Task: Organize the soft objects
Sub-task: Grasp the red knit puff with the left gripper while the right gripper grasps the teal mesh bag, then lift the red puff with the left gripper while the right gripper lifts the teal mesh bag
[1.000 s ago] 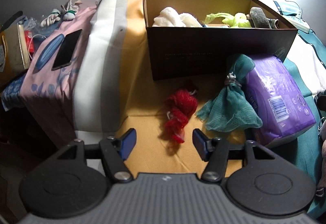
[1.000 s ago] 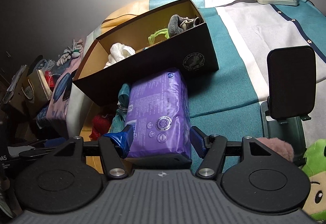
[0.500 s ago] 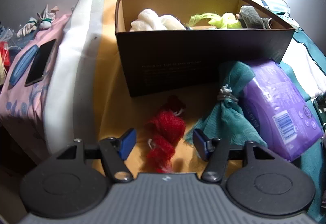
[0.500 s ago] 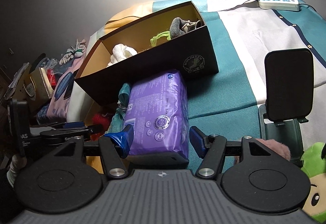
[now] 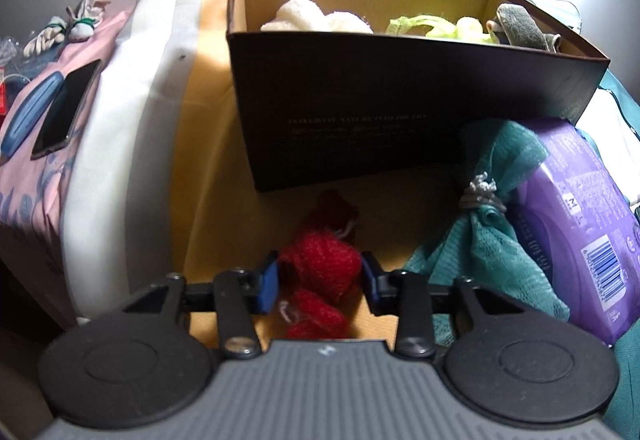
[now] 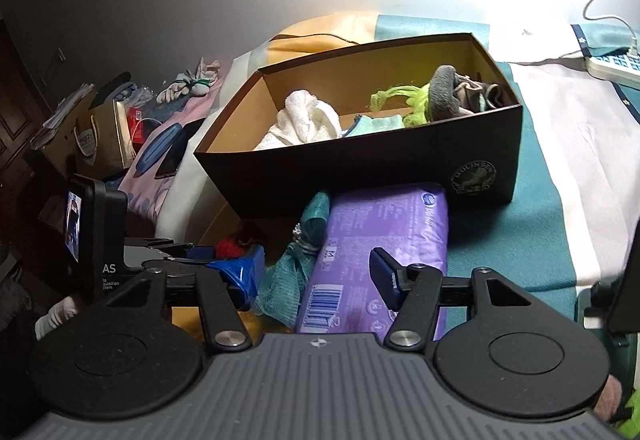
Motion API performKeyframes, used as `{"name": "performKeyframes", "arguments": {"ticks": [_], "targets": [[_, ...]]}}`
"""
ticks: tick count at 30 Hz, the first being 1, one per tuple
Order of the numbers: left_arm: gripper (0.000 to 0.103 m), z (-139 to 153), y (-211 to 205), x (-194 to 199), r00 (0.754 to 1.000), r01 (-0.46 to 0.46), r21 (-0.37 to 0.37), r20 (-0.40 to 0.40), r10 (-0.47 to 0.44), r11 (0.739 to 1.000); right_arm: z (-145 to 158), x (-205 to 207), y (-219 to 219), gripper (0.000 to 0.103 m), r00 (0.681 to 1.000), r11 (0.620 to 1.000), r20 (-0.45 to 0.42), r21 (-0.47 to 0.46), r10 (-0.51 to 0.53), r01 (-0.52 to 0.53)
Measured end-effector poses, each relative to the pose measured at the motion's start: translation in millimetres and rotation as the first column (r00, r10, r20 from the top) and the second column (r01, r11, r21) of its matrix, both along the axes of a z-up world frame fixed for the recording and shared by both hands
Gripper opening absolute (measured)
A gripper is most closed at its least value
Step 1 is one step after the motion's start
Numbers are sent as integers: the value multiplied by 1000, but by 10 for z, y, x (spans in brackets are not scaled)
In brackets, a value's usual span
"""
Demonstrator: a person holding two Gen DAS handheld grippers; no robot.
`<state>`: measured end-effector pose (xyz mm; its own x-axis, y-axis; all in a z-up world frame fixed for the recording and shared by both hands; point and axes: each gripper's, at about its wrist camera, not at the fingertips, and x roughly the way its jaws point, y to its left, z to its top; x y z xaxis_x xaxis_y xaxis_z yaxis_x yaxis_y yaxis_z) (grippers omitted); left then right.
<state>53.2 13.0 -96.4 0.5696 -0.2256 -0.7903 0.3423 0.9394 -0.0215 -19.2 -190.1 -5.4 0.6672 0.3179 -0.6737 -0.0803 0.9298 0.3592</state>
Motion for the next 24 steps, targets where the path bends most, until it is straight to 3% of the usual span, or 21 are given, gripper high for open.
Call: {"name": "performKeyframes", "arguments": {"ticks": [1, 10, 15, 24], "targets": [[30, 4, 10, 0, 1000, -5, 0, 5, 5, 1000, -4, 31, 35, 43, 1000, 1000, 2, -8, 11, -11], [28, 97, 184, -94, 1000, -29, -63, -5, 29, 998, -75, 369, 313, 42, 996, 987, 22, -132, 92, -88], [28, 146, 299, -217, 999, -39, -80, -10, 39, 996, -165, 559, 437, 39, 988, 961, 25, -235, 155, -145], [28, 188, 517, -305, 995, -96, -94, -12, 95, 991, -313, 675, 718, 37, 957, 910, -12, -308, 289, -279]]}}
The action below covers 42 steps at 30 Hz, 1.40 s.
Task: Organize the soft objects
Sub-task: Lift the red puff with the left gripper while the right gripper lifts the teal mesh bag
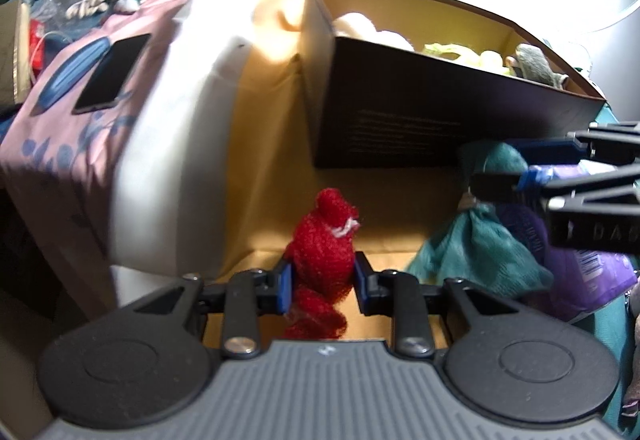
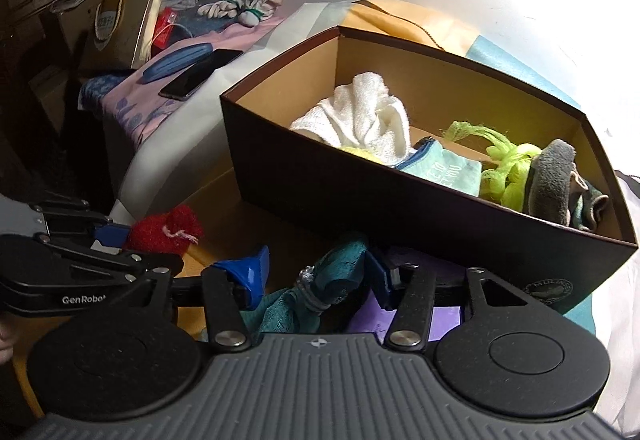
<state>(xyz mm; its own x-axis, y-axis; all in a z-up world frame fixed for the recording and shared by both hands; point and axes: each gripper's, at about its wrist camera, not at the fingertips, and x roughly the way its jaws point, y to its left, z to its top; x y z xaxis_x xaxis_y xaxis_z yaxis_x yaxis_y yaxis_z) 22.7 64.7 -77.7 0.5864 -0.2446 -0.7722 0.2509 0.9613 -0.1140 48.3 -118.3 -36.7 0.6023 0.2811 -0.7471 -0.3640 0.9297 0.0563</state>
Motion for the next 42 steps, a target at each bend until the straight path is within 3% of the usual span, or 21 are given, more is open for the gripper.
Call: {"name": "performKeyframes", "arguments": {"ticks": [9, 17, 20, 24, 30, 42], "targets": [[28, -39, 241, -43, 999, -51, 6, -18, 51, 999, -207, -62, 399, 37, 988, 998, -141, 5, 56, -56], [28, -78, 364, -116, 996, -75, 8, -39, 75, 997, -296, -125, 458, 37, 972, 999, -237, 40, -6, 16], [28, -73, 358, -143, 997, -72, 7, -34, 72, 997, -340, -190, 499, 35, 969, 998, -248, 64, 16, 0], [28, -56, 360, -174, 997, -76, 8, -26, 76, 997, -374, -332, 564, 14, 972, 994, -218, 82, 92, -75], [28, -9, 347, -233, 997, -78, 8, -15, 78, 997, -381, -351, 447, 1, 971, 988, -232, 150, 66, -31], [28, 119, 159, -447, 1000, -16, 18, -2, 16, 1000, -6, -611, 24, 0, 978, 963, -182, 266, 102, -51]]}}
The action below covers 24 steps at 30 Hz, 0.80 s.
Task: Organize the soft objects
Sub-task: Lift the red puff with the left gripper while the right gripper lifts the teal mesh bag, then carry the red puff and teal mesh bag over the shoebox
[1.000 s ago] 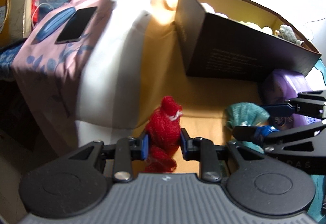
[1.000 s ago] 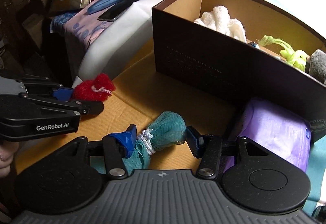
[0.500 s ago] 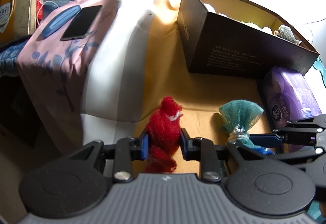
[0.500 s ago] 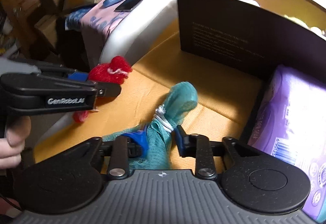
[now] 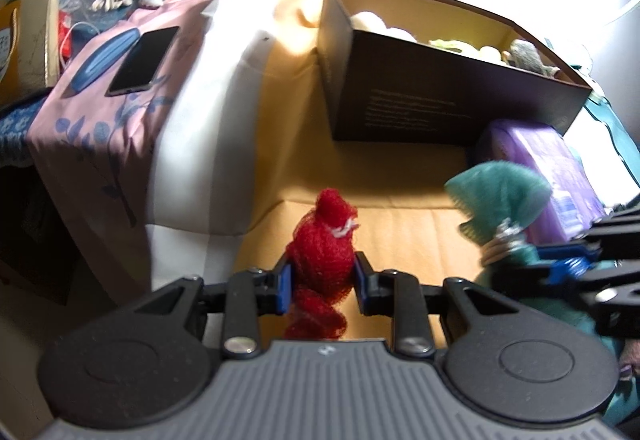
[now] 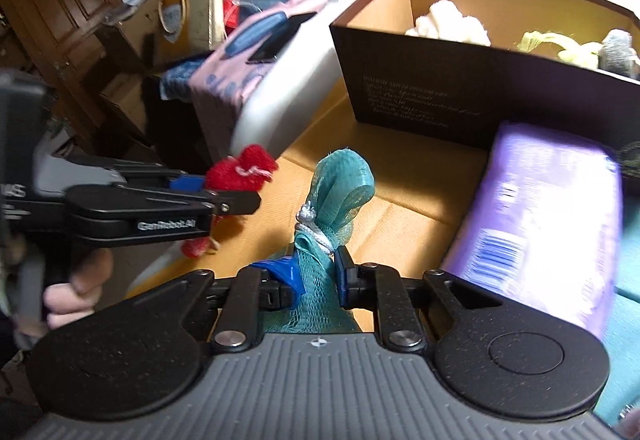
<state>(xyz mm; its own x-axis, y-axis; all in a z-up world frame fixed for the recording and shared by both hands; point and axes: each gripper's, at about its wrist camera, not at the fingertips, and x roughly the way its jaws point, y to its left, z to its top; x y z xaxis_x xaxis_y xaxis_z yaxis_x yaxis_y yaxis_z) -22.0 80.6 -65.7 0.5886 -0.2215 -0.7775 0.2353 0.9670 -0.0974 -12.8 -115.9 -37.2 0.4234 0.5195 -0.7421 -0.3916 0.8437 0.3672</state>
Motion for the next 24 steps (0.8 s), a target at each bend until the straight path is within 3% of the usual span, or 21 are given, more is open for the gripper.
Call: {"name": "performKeyframes", "arguments": {"ticks": [10, 24], "targets": [[28, 73, -482, -29, 997, 61, 73, -46, -58, 995, 221, -288, -524, 0, 988, 988, 33, 26, -151, 150], [28, 200, -1076, -16, 997, 61, 159, -59, -52, 985, 309, -480, -1196, 0, 953, 955, 63, 51, -297, 294]]}}
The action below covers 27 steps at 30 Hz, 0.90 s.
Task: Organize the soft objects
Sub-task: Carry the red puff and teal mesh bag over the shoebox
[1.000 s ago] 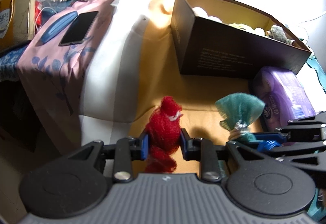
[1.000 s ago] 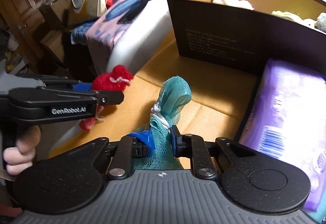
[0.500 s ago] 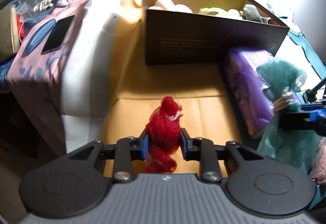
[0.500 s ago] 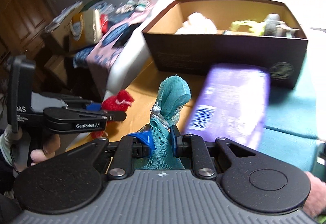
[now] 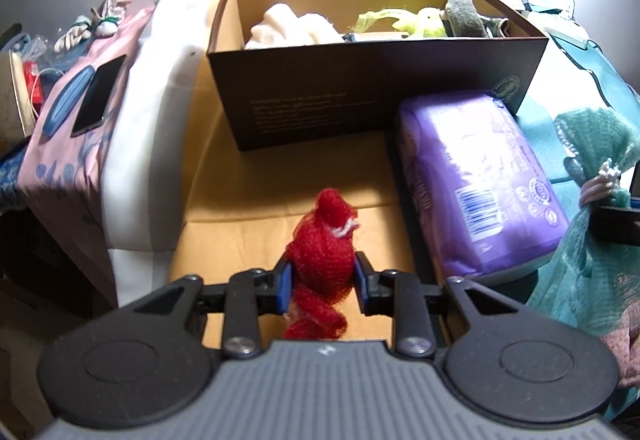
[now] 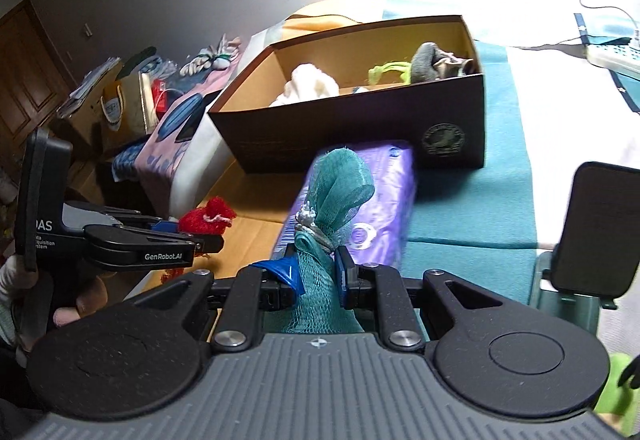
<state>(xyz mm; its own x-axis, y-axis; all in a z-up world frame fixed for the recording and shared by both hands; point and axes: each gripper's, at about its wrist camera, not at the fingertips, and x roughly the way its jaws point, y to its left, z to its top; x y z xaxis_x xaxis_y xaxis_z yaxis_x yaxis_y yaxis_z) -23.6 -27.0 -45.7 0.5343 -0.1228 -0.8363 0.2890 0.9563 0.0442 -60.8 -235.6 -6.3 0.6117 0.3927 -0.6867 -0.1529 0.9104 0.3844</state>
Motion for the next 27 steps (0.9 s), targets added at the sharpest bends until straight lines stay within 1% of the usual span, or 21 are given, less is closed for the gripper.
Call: {"name": "performKeyframes", "arguments": {"ticks": [5, 11, 19, 27], "targets": [[28, 45, -129, 5, 1000, -15, 8, -1, 15, 1000, 22, -53, -205, 0, 999, 999, 8, -12, -35, 35], [29, 101, -282, 22, 1000, -30, 22, 5, 30, 999, 22, -72, -404, 0, 997, 995, 25, -57, -74, 76], [29, 191, -420, 82, 999, -49, 47, 17, 49, 998, 32, -75, -563, 0, 993, 993, 52, -57, -104, 106], [29, 382, -466, 179, 995, -78, 63, 67, 74, 995, 89, 0, -652, 0, 988, 991, 95, -44, -125, 130]]}}
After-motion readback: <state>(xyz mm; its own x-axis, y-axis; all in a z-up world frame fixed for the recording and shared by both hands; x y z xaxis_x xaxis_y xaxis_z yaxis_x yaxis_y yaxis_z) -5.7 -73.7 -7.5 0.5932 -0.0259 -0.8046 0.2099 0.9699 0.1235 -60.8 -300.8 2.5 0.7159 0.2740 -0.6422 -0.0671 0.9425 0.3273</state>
